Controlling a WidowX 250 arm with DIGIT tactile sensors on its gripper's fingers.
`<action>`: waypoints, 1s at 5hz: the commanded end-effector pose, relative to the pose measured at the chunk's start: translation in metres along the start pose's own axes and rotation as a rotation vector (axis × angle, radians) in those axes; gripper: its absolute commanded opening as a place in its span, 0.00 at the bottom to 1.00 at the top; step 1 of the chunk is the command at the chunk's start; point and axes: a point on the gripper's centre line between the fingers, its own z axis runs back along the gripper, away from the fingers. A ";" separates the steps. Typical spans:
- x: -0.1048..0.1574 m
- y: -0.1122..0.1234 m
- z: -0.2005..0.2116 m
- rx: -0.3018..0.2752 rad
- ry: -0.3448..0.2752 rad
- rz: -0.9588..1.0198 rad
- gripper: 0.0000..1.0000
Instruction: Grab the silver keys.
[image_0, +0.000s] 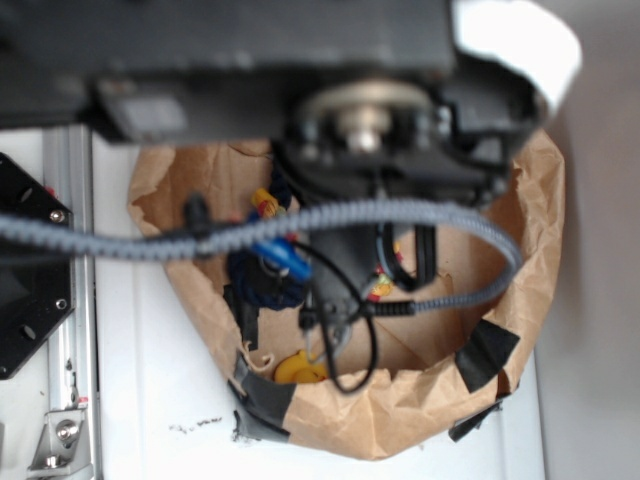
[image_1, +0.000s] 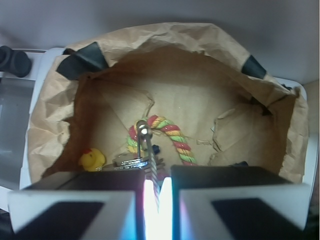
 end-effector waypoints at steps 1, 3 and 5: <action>0.005 -0.001 0.012 0.024 -0.033 0.016 0.00; 0.008 -0.002 0.009 0.039 -0.026 0.032 0.00; 0.010 -0.003 0.004 0.061 -0.030 0.046 0.00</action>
